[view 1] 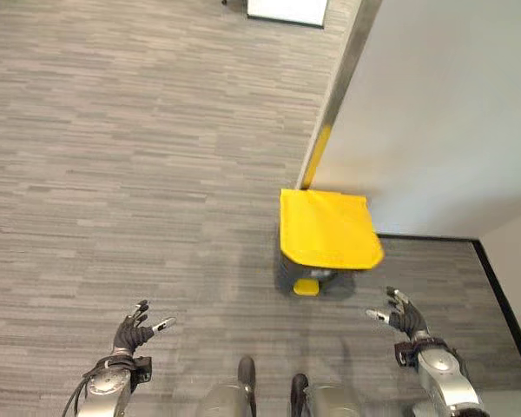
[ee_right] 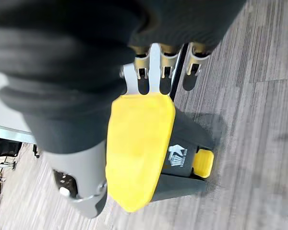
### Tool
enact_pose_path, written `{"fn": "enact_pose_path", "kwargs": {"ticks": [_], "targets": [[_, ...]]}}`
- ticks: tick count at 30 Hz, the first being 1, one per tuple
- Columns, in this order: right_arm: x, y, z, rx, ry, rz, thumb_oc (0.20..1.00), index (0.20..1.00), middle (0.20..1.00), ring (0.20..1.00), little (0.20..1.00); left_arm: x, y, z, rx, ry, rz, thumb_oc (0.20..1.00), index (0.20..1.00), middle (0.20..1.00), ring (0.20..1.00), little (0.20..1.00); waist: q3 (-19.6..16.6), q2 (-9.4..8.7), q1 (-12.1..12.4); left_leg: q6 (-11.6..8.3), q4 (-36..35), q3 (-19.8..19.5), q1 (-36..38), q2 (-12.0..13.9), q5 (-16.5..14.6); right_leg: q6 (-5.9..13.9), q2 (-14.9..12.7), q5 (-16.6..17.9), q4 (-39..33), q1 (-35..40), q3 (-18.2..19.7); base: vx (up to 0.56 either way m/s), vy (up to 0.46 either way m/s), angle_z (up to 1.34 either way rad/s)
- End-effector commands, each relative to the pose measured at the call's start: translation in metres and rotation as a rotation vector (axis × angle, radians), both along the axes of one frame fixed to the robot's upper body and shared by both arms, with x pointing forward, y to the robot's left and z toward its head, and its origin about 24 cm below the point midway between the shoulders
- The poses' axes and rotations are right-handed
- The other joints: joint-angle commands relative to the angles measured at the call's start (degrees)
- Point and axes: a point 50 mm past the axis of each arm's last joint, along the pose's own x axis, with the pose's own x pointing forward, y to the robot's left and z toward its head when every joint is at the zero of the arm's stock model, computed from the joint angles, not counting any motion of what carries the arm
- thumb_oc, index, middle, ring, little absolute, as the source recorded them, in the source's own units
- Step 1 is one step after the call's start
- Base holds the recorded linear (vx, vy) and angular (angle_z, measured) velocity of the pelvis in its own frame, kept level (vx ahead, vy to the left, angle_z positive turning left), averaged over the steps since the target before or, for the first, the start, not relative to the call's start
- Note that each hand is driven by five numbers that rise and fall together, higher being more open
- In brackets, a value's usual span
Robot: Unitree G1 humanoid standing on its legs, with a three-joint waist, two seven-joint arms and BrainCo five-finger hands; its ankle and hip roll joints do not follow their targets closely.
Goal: Gather garbage on tea table into small bin, then transfer packed bag to large trash can.
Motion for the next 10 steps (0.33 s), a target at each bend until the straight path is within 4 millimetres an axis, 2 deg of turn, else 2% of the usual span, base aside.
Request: {"fn": "enact_pose_path", "kwargs": {"ticks": [1, 10], "targets": [[0.01, -0.016, 0.013, -0.055, -0.054, -0.006, 1.0, 1.0, 1.0, 1.0, 1.0, 0.011, 0.001, 0.01, 0.016, -0.062, -0.031, 1.0, 1.0, 1.0, 1.0, 1.0, -1.7, -1.94, -0.8, -1.19, 3.1, -4.0, 6.2, 2.4, -8.8, 3.24, -0.6, 6.0, -7.4, 1.5, -0.3, -0.02, -0.095, 0.19], [-0.008, -0.023, 0.002, -0.055, 0.007, -0.031, 1.0, 1.0, 1.0, 1.0, 1.0, -0.008, -0.006, -0.006, 0.011, 0.031, -0.058, 1.0, 1.0, 1.0, 1.0, 1.0, -2.9, -1.83, -1.6, -1.93, 1.1, -3.6, 9.5, 3.3, -8.5, 2.37, -0.2, 5.8, -10.6, 5.7, -0.6, 0.04, -0.027, 0.0]]}}
